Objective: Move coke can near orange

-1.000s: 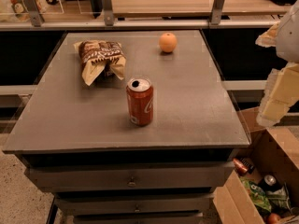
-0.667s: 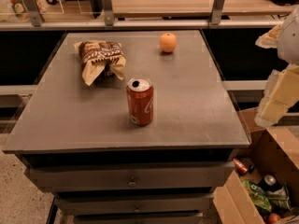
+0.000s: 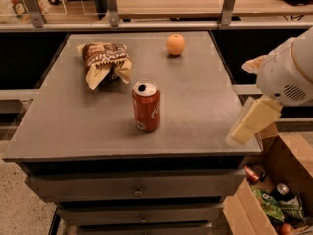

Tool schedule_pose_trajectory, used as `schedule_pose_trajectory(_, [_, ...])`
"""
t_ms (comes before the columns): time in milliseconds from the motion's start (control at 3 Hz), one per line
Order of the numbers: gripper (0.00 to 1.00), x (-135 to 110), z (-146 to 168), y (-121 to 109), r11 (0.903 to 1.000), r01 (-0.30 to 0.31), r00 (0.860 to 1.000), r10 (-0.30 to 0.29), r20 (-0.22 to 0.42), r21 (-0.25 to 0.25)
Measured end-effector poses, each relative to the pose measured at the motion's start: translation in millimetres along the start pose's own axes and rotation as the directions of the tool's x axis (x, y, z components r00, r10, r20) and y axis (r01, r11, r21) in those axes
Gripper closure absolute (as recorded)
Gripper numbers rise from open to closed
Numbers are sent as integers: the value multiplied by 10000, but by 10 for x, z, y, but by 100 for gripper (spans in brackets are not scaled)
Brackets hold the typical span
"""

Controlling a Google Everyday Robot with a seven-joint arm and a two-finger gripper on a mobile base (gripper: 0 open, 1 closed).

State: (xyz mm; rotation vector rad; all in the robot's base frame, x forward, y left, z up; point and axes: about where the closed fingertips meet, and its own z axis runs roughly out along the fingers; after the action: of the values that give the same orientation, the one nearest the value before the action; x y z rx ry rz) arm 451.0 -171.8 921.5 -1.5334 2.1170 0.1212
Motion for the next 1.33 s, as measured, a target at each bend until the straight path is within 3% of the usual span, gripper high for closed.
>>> schedule_pose_trajectory(333, [0, -85, 443, 126, 9978, -660, 9896, 668, 1274, -107])
schedule_pose_trajectory(667, [0, -288, 692, 115, 9949, -946, 9502, 1005, 2950, -345])
schedule_pose_trajectory(1000, [0, -510, 701, 98, 9936, -859, 8799, 1104, 4621, -738])
schedule_pose_trajectory(1333, [0, -746, 663, 124, 9924, -433, 8095, 1024, 5781, -1151])
